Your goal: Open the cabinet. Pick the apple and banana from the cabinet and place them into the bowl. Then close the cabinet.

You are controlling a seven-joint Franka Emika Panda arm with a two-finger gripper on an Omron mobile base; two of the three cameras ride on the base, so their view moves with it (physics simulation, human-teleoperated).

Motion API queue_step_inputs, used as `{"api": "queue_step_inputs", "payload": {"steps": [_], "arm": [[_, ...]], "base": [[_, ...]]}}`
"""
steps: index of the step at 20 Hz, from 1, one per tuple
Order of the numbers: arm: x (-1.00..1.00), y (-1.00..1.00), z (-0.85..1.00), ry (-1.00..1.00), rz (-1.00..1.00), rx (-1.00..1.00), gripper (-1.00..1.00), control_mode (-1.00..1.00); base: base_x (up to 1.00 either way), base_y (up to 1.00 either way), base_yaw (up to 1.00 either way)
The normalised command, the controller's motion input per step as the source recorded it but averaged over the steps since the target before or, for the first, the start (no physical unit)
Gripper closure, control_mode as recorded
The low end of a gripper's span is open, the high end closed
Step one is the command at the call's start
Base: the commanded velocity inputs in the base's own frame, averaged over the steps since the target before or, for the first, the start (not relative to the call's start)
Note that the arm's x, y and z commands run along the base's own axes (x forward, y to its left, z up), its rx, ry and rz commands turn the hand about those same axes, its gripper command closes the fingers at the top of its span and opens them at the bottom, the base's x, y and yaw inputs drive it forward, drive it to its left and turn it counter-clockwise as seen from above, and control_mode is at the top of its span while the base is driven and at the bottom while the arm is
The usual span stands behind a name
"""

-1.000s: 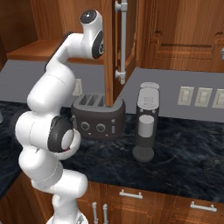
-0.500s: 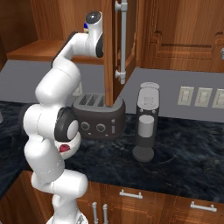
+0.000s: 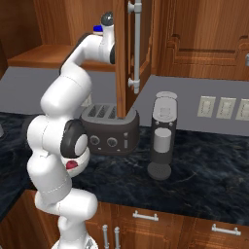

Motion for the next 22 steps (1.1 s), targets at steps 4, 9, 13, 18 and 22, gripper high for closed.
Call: {"api": "queue_step_inputs", "payload": {"steps": [4,9,13,18,22], "arm": [[-0.41,0.01,-0.13,0.00,0.00,0.00,1.00,-1.00],[-0.96,0.29,-0.21,0.00,0.00,-0.01,1.00,-1.00],[-1.00,0.70,-0.28,-0.05,0.05,-0.10,1.00,-1.00],[-1.00,0.98,-0.17,-0.05,0.15,-0.19,1.00,-1.00],[-1.00,0.99,-0.20,-0.01,0.23,-0.20,1.00,-1.00]], "base": [[0.00,0.00,0.00],[0.00,0.00,0.00],[0.00,0.00,0.00],[0.00,0.00,0.00],[0.00,0.00,0.00]]}}
